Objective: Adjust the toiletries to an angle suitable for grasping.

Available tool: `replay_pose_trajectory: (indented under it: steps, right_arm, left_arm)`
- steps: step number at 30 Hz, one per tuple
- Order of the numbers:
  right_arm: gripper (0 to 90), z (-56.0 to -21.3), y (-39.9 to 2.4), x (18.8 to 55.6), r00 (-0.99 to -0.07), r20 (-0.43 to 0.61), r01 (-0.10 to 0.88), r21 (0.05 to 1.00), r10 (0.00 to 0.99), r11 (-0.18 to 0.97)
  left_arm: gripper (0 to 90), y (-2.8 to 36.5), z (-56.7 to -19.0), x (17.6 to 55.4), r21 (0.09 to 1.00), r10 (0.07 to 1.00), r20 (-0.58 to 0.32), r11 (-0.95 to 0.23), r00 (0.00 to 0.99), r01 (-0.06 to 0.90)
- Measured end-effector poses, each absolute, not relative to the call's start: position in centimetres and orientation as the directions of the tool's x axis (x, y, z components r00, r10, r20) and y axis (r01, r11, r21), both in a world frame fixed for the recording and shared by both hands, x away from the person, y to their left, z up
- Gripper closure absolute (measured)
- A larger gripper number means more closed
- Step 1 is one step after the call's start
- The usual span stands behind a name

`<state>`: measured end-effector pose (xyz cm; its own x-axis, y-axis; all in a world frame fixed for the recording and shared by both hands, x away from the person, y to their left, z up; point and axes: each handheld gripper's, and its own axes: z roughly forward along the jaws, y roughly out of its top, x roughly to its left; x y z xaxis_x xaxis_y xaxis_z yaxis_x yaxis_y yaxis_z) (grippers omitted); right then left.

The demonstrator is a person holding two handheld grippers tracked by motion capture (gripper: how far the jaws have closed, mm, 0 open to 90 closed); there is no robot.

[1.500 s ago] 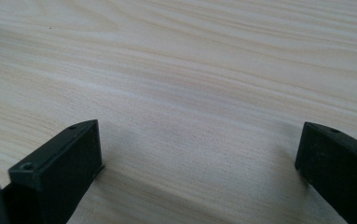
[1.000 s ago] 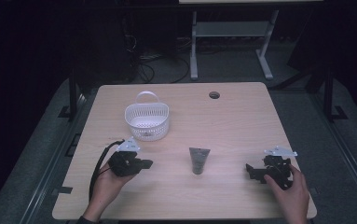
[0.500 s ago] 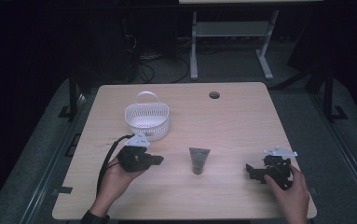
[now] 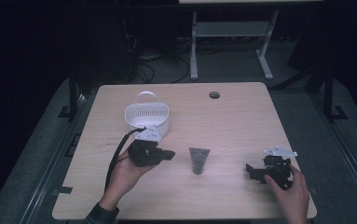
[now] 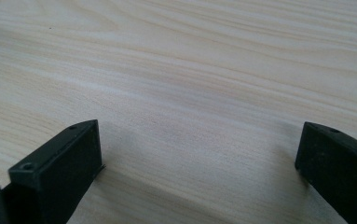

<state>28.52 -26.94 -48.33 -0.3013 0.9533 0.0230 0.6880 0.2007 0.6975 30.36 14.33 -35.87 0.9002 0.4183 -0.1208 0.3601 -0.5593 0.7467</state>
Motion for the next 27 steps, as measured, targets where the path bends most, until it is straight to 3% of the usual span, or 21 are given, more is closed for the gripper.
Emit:
replay_pose_trajectory:
  steps: [27]
  right_arm:
    - [0.0, -48.3, -26.9, 28.5, -0.302, 0.023, 0.688, 0.698, 0.953, 0.201]
  left_arm:
    - [89.8, 10.7, -34.8, 31.6, 0.745, 0.374, -0.105, -0.584, 0.922, 0.322]
